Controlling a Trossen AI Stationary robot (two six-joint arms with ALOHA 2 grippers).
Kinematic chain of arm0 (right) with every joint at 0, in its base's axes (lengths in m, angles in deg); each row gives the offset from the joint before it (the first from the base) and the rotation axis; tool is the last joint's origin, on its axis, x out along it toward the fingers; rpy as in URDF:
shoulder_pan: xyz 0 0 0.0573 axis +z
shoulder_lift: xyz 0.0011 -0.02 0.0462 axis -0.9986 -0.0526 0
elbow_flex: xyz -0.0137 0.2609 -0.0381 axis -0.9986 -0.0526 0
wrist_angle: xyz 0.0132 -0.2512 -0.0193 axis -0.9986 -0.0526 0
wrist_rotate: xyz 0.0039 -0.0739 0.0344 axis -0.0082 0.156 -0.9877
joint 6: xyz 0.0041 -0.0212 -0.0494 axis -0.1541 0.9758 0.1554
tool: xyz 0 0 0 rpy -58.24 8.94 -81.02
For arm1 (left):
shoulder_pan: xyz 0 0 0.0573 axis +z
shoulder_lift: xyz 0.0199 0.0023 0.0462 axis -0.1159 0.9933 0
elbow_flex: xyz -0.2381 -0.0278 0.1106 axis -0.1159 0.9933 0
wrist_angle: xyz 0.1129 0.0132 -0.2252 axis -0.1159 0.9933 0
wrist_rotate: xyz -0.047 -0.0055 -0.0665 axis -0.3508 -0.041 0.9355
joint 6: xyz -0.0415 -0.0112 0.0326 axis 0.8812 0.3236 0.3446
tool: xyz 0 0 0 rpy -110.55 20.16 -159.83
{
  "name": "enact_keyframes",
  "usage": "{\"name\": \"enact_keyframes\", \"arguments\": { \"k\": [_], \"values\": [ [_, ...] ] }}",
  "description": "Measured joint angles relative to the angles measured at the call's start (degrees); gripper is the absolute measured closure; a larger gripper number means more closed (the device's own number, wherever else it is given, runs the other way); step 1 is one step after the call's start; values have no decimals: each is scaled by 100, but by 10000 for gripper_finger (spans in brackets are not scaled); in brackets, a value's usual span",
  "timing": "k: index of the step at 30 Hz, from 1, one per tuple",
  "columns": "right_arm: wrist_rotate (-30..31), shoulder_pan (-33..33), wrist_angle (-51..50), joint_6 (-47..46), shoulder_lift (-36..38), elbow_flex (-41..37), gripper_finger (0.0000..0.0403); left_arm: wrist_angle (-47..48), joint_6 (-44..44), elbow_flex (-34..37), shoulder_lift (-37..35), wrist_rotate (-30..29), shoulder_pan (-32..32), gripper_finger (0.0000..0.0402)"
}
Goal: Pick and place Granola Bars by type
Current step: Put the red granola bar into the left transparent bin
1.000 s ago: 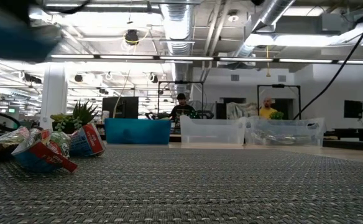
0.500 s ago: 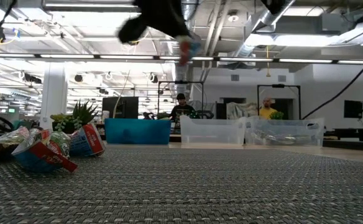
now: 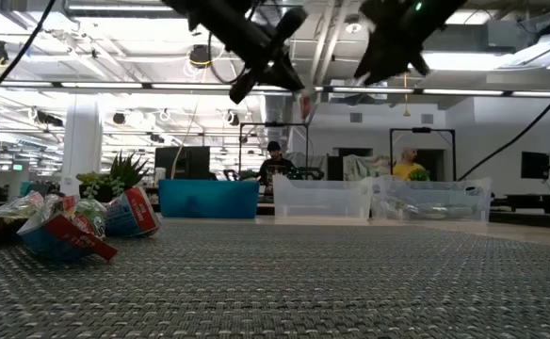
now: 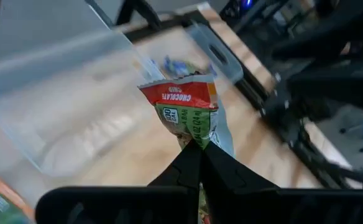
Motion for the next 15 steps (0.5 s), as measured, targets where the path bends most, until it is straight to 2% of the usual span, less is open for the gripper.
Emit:
{"name": "enact_keyframes", "arguments": {
  "k": [6,10,15],
  "values": [
    [-411,-774,10,-196,-365,-2,265,-327,-261,1,164,849,966,401],
    [-575,-1002,-7,-195,-574,118,265,-655,-342,-79,535,1567,1294,401],
    [-628,-1078,-35,-151,-779,403,265,-589,-798,-495,1004,1679,1345,401]
  ]
}}
